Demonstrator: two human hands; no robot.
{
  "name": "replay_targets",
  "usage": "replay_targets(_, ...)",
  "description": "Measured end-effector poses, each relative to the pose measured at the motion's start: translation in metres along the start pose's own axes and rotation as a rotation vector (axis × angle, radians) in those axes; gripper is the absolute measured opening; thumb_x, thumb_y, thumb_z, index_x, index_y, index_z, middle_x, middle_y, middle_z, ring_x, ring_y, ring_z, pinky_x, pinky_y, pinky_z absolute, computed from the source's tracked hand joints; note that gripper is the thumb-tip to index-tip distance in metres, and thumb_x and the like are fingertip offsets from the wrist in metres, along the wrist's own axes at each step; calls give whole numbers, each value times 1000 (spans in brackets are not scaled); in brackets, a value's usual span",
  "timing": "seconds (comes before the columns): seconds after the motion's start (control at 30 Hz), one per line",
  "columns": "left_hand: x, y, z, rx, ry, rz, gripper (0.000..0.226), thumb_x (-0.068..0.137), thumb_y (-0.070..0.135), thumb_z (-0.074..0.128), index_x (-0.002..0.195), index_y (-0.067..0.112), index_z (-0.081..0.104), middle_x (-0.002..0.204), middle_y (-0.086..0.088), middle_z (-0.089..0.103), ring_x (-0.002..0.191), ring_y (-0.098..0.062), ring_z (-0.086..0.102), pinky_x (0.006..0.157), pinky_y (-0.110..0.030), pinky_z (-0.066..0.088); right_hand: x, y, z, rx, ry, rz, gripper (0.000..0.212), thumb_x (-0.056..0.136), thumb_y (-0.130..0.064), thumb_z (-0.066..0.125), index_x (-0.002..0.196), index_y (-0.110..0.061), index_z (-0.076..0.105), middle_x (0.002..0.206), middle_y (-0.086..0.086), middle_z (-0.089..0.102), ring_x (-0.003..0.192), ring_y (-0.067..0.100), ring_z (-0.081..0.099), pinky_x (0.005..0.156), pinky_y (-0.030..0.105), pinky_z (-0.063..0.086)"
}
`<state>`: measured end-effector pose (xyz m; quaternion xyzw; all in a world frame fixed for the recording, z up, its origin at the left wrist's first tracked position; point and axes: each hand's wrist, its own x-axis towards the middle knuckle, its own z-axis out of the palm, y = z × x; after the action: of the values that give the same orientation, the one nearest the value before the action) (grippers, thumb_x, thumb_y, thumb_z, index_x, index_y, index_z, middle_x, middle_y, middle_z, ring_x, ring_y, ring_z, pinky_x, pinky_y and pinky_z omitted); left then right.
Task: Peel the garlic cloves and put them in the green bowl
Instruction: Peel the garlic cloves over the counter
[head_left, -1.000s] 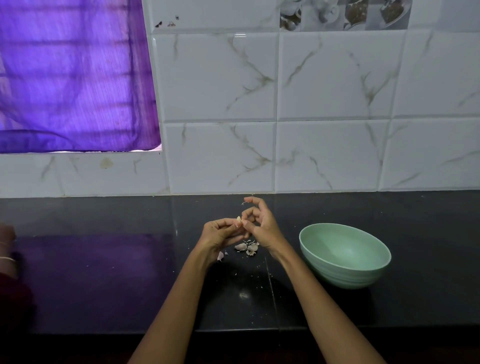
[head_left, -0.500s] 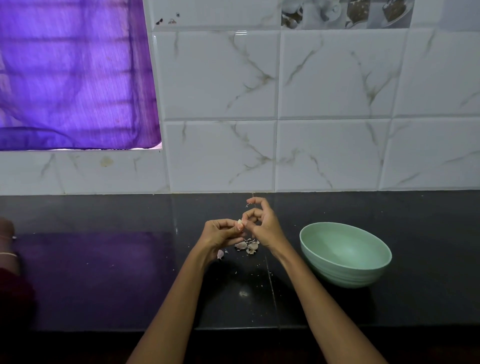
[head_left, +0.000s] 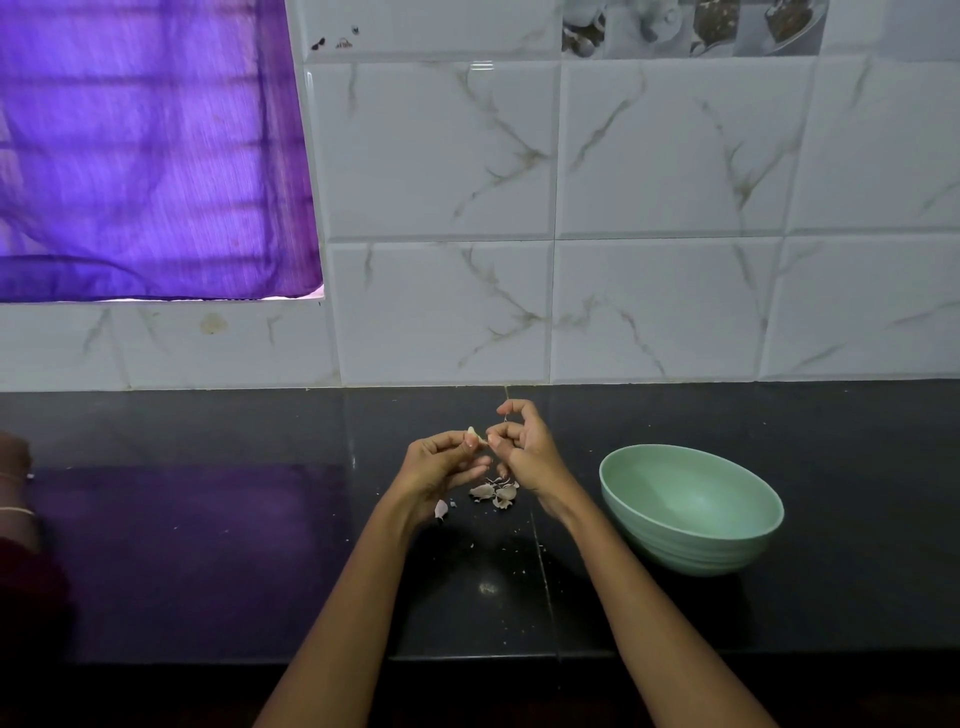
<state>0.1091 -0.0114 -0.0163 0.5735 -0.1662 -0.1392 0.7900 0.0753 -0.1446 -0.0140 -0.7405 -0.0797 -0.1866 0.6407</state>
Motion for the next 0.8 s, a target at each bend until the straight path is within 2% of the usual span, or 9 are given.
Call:
replay_targets(0.17,1,-1,0,14,17,25,16,90,0,53,102,1,64,69,-3,72,62,-10,69,61,-19,57,1,0,-4,-27,177,-31,9,89,-13,56,88,-18,50,60,-1,54,49,13,40,44,24,34)
replay_targets(0.27,2,-1,0,25,37,55,19,90,-1,53,105,5,64,78,-7,71,64,-12,70,64,-21,58,2,1,-7,-145,304,-93,19,79,-21,71,73,-18,53,47,-8,49,45,9,41,51,25,37)
replay_targets(0.37,4,-3,-1,18,75,63,18,91,-2,52,103,1,65,81,-11,71,66,-14,71,64,-21,58,1,5,-5,-329,313,-168,15,74,-17,74,68,-14,60,60,-3,59,55,7,50,54,18,40)
replay_targets(0.43,6,-3,-1,16,115,68,18,91,-2,50,100,-1,66,82,-11,72,66,-15,71,62,-21,58,2,9,-6,-451,244,-168,16,72,-7,71,87,-12,68,88,3,68,78,13,59,69,27,47)
replay_targets(0.5,8,-5,-3,14,154,88,18,91,-1,50,99,-3,66,86,-14,71,67,-15,71,62,-20,58,3,12,-7,-554,129,-101,59,73,-4,70,128,-15,53,115,-1,59,104,16,54,87,33,46)
replay_targets(0.53,9,-5,-4,12,166,98,18,91,-1,50,99,-4,66,86,-15,70,67,-14,71,63,-19,57,2,10,-6,-549,111,-73,68,74,-9,72,136,-17,45,114,-3,56,104,15,54,87,30,46)
replay_targets(0.57,9,-6,-4,17,177,105,18,92,-1,50,100,-5,65,85,-15,69,66,-13,70,63,-18,57,1,8,-4,-514,120,-72,64,75,-17,74,133,-18,47,108,-4,59,96,14,57,82,27,46)
replay_targets(0.67,11,-10,-2,48,197,115,19,92,-2,49,102,-7,64,81,-14,68,62,-9,69,61,-16,56,-2,5,2,-555,164,-120,27,75,-35,73,95,-18,67,79,-5,68,72,10,62,67,29,52)
replay_targets(0.8,10,-13,5,88,170,125,17,91,-2,51,101,-6,64,77,-12,68,61,-7,68,65,-18,58,-3,11,6,-751,166,-159,14,82,-28,66,85,-15,69,79,2,71,76,18,66,64,31,50)
